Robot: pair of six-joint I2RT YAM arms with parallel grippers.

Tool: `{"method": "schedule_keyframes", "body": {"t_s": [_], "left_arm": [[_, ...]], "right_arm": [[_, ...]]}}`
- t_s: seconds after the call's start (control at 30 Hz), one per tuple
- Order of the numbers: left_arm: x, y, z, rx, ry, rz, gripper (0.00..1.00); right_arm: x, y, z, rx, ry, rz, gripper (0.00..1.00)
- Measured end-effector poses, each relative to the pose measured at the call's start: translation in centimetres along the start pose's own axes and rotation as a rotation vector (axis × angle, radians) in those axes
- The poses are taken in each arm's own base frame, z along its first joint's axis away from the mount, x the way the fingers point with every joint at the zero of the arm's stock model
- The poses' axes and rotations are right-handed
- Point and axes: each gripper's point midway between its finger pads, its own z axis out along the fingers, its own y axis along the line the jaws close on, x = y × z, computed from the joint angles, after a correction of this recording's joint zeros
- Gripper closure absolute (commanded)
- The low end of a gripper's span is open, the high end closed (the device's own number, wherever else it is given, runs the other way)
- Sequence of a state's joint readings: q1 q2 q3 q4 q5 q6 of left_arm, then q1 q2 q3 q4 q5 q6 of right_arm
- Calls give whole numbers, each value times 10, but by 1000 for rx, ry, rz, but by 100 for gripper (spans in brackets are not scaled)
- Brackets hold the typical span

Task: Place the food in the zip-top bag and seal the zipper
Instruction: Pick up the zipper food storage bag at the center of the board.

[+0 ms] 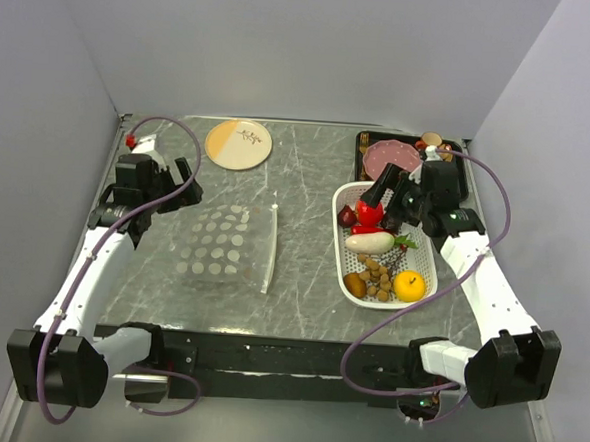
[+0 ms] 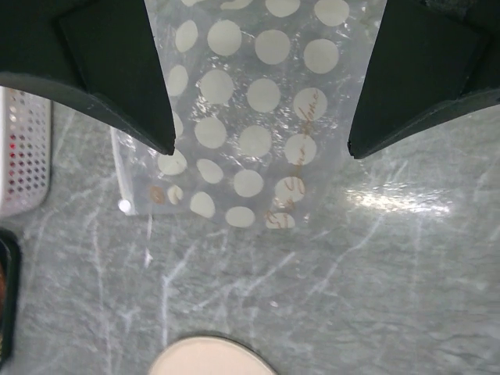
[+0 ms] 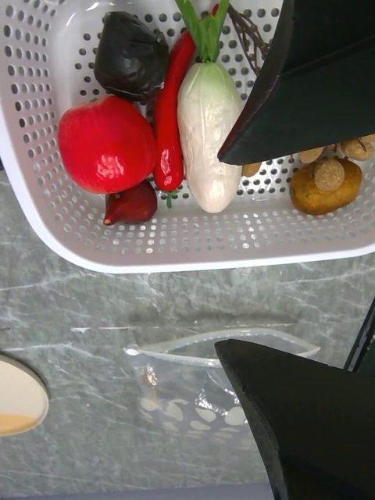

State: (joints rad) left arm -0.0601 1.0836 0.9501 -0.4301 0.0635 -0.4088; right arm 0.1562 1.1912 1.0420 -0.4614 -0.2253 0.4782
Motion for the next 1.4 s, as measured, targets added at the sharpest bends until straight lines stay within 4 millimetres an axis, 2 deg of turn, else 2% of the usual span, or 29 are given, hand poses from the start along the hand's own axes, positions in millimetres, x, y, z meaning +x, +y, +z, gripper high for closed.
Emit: {"method": "schedule_keyframes", "body": {"t_s": [0.2, 0.37, 0.47, 0.53, 0.7, 0.87, 1.0, 1.1, 1.17, 1.4], "left_arm": [[-7, 25, 2, -151, -25, -7, 1], [-7, 54, 16, -341, 44, -19, 1], [1, 59, 19, -362, 82, -40, 1], [-1, 57, 17, -347, 71, -58, 1], [-10, 43, 9, -273, 36, -78, 1], [-7, 29, 10, -188, 64, -69, 1], [-3, 8, 3, -116, 47, -29, 1], [5, -19, -1, -63, 46, 32, 1], [17, -35, -1, -46, 65, 80, 1], [52, -69, 0, -46, 112, 175, 1]], "right_arm": [[-2, -1, 0, 6, -7, -6, 0], [-2, -2, -2, 12, -9, -10, 0], [-2, -3, -3, 17, -12, -17, 0], [-2, -3, -4, 19, -15, -20, 0], [-3, -2, -8, 17, -24, -26, 0], [-2, -3, -9, 18, -19, -29, 0], [-1, -3, -9, 17, -14, -28, 0], [0, -2, -8, 8, -6, -27, 0], [3, -1, -5, 2, 8, -25, 0], [13, -4, 6, 1, 62, -15, 0]]}}
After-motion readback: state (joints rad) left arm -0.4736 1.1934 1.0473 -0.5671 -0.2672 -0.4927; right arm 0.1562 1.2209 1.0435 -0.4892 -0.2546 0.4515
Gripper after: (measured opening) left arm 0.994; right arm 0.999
